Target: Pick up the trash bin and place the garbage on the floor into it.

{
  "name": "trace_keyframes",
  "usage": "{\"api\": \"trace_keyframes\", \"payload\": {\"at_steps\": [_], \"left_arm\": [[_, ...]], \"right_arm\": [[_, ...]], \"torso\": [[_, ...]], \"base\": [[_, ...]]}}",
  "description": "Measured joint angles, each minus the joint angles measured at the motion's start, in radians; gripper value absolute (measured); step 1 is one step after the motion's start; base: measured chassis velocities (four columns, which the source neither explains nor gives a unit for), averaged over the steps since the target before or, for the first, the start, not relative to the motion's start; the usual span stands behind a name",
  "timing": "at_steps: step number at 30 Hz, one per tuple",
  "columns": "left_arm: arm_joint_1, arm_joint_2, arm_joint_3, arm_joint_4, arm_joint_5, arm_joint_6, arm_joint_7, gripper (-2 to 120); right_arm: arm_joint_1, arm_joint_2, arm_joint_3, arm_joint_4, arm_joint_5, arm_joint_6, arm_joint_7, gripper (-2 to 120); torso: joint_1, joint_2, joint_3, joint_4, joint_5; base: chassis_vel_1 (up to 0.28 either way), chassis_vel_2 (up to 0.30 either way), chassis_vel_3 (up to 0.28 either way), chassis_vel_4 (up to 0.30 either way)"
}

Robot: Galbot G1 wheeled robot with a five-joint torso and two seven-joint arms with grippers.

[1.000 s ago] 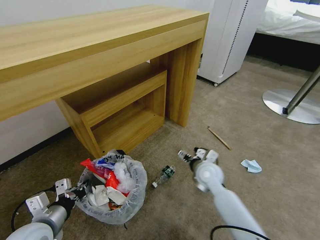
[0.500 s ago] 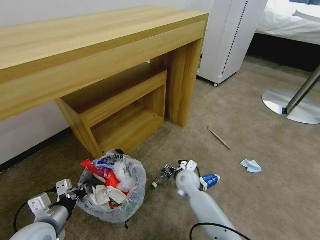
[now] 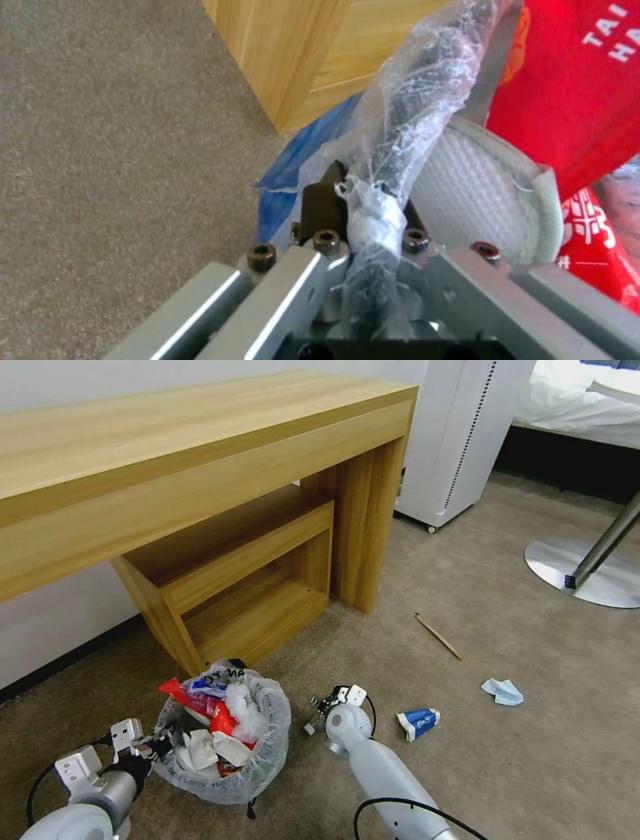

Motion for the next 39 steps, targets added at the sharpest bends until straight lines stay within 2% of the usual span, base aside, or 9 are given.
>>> {"api": "trace_keyframes", "payload": {"at_steps": [10,15,18,23,26,27,33,34,39], "left_arm": [[-0.006,-0.003,0.003,0.003,-0.002,-0.005,-0.007,1],[-0.008,-0.003,0.003,0.005,-0.002,-0.006,-0.007,1],[-0.01,0.0,0.002,0.011,-0.002,-0.006,-0.007,1],[-0.01,0.007,-0.002,0.009,-0.007,-0.007,-0.008,1],[-0.01,0.013,-0.004,0.004,-0.013,-0.007,-0.009,1],[-0.01,0.013,-0.004,0.004,-0.013,-0.007,-0.009,1],[-0.01,0.005,0.001,0.004,-0.008,-0.007,-0.01,1],[-0.009,0.003,0.003,0.0,-0.006,-0.007,-0.01,1],[-0.003,0.001,0.003,-0.017,-0.005,-0.007,-0.01,1]], "right_arm": [[-0.014,-0.013,-0.014,-0.023,-0.037,0.015,-0.041,41],[-0.034,-0.038,-0.021,0.01,-0.045,0.017,-0.047,32],[-0.082,-0.118,-0.029,0.156,-0.046,0.015,-0.076,21],[-0.123,-0.209,-0.032,0.312,-0.052,0.023,-0.113,17],[-0.156,-0.307,-0.02,0.497,-0.062,0.045,-0.142,8],[-0.156,-0.307,-0.02,0.497,-0.062,0.045,-0.142,8],[-0.163,-0.514,-0.028,0.774,-0.067,0.058,-0.183,7],[-0.141,-0.574,-0.063,0.849,-0.067,0.071,-0.197,7],[-0.027,-0.68,-0.196,0.985,-0.059,0.099,-0.247,7]], "torso": [[0.0,0.0,0.0,0.0001,0.0003],[0.0,0.0,0.0,0.0003,0.0005],[0.0,0.0,0.0,-0.0003,-0.0001],[0.0,0.0,0.0,-0.0001,0.0002],[0.0,0.0,0.0,0.0,0.0005],[0.0,0.0,0.0,0.0,0.0005],[0.0,0.0,0.0,-0.0004,0.0],[0.0,0.0,0.0,-0.0003,0.0003],[0.0,0.0,0.0,0.0001,0.0004]], "base": [[0.0,0.0,0.0,0.0],[0.0,0.0,0.0,0.0],[0.0,0.0,0.0,0.0],[0.0,0.0,0.0,0.0],[0.0,0.0,0.0,0.0],[0.0,0.0,0.0,0.0],[0.0,0.0,0.0,0.0],[0.0,0.0,0.0,0.0],[0.0,0.0,0.0,0.0]]}}
